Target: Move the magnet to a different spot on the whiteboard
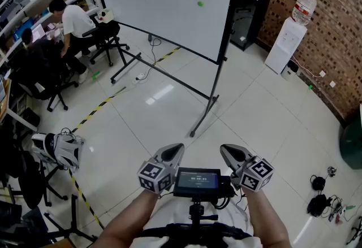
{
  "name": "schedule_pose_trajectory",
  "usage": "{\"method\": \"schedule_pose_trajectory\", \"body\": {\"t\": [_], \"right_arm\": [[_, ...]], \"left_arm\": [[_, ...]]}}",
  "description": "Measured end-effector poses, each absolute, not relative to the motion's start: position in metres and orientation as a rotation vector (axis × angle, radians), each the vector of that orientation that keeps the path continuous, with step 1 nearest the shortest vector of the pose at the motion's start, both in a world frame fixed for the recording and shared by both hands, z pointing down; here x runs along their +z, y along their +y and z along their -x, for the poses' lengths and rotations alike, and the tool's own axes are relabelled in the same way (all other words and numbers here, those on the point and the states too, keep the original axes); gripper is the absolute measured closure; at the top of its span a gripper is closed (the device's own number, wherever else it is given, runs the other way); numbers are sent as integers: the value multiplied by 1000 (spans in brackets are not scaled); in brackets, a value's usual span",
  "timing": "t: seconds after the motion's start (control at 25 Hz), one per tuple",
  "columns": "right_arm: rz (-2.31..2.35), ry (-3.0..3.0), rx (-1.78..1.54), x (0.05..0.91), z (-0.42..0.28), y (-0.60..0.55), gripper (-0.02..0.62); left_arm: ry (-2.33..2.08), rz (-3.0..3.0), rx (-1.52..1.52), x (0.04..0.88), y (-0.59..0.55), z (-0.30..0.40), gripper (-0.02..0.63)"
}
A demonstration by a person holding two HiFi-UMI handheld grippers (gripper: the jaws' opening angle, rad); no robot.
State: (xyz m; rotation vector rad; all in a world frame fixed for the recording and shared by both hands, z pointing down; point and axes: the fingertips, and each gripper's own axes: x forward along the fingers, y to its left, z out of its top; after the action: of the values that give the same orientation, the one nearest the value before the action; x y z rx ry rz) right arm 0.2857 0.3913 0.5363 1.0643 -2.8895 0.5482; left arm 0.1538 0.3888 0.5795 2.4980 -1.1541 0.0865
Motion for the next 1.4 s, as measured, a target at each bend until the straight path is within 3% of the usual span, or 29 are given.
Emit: {"method": "schedule_pose_trajectory", "body": {"t": [0.68,1.4], "right_arm": [[-856,-2955,588,543,-232,330,566],[-738,-3001,653,535,-237,140,566]], "left_arm": [[-1317,-2372,119,586,379,-91,575],[-1354,-2360,176,556,178,-116,575]]}}
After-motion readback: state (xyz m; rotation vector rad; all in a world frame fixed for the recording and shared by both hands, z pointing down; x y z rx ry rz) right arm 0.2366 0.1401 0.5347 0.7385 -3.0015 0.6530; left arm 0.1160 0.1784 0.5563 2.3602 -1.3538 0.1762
